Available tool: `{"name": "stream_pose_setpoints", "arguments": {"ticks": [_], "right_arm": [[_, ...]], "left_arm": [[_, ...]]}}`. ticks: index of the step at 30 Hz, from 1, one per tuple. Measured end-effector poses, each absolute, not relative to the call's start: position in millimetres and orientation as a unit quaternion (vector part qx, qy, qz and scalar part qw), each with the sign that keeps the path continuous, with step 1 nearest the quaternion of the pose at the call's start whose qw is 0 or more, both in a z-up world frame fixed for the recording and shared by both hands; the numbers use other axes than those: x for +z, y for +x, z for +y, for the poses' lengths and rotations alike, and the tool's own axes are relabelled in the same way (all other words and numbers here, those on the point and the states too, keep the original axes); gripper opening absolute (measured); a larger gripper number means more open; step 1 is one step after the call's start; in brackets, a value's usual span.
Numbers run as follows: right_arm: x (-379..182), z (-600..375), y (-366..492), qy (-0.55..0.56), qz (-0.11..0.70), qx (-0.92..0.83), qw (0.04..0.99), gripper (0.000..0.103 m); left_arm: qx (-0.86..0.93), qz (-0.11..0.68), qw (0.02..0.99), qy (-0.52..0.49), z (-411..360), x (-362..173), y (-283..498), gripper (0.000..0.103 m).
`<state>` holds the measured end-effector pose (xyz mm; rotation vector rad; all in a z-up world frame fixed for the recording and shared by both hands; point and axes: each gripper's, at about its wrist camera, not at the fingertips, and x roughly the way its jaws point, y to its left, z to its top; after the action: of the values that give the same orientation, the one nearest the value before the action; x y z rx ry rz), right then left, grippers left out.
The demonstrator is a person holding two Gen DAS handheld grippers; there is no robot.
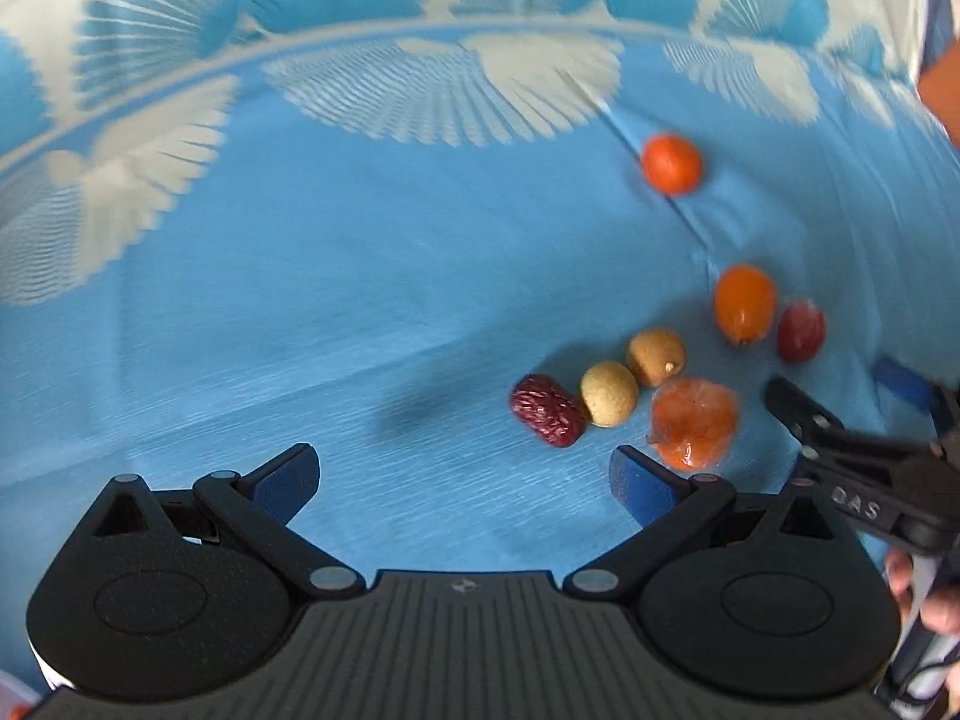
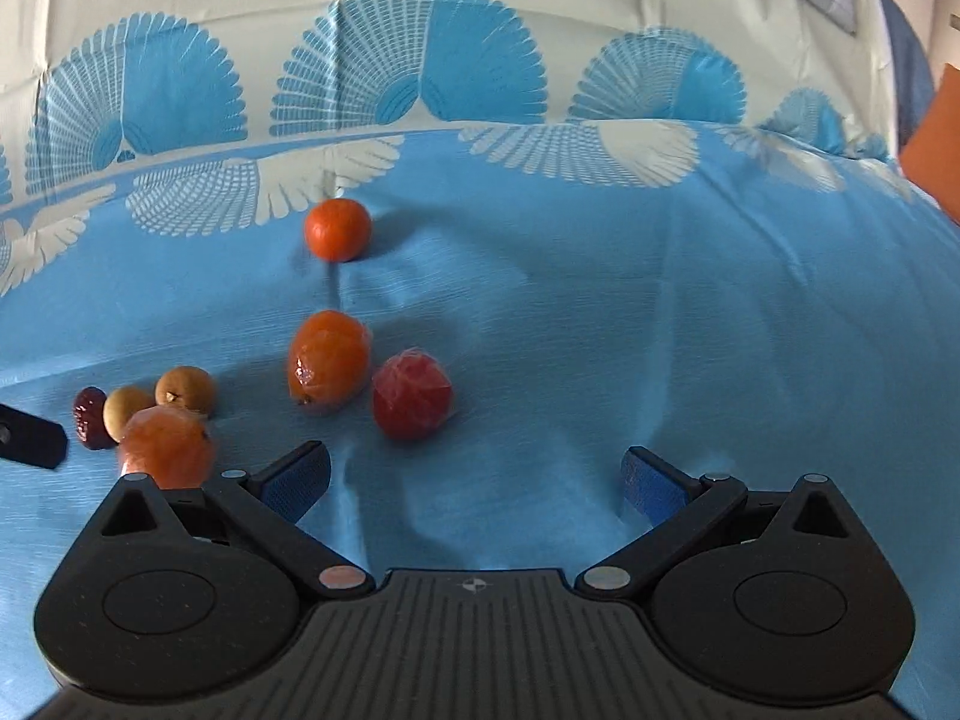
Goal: Organize fruits
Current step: 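Grasp a dark red date with the left tool while the right tool grasps a wrapped red fruit, then move both fruits over the white plate and open both tools to release them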
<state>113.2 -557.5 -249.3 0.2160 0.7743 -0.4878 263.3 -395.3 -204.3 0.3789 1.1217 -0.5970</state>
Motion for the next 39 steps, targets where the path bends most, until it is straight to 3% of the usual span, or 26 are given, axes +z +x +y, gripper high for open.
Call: {"name": "stream_pose_setpoints", "arguments": {"ticks": [6,7,8,9,10,11,20,30,39], "right_arm": [[-255.8,-554.7,128.1,0.076,0.359,-0.239,0.899,0.102],[-254.8,-554.2,128.8,0.072,0.359,-0.239,0.899,0.102],[-253.3,-553.2,128.4,0.069,0.359,-0.230,0.902,0.093],[-250.1,-550.8,126.4,0.063,0.353,-0.220,0.907,0.064],[-246.3,-546.5,125.2,0.050,0.349,-0.216,0.911,0.042],[-243.4,-543.5,126.5,0.038,0.356,-0.215,0.908,0.029],[-168.5,-526.2,75.6,0.118,0.307,-0.245,0.912,0.029],[-56.2,-379.4,-1.4,0.119,0.255,-0.089,0.955,0.029],[-29.0,-246.1,-26.7,0.117,0.297,0.033,0.947,0.029]], "left_arm": [[-0.277,0.524,0.787,0.172,-408.9,-213.1,274.8,0.101],[-0.285,0.514,0.792,0.163,-407.8,-208.0,272.6,0.090],[-0.294,0.506,0.796,0.155,-406.0,-203.1,269.9,0.055],[-0.304,0.506,0.792,0.153,-405.8,-199.1,268.2,0.030],[-0.310,0.510,0.787,0.154,-405.3,-196.4,266.5,0.023],[-0.311,0.503,0.792,0.150,-402.5,-192.3,263.3,0.021],[-0.317,0.430,0.839,0.106,-333.0,-102.5,208.5,0.021],[-0.252,0.387,0.884,0.067,-187.7,5.5,98.5,0.021],[-0.176,0.380,0.908,0.010,-54.8,34.2,26.2,0.021]]}}
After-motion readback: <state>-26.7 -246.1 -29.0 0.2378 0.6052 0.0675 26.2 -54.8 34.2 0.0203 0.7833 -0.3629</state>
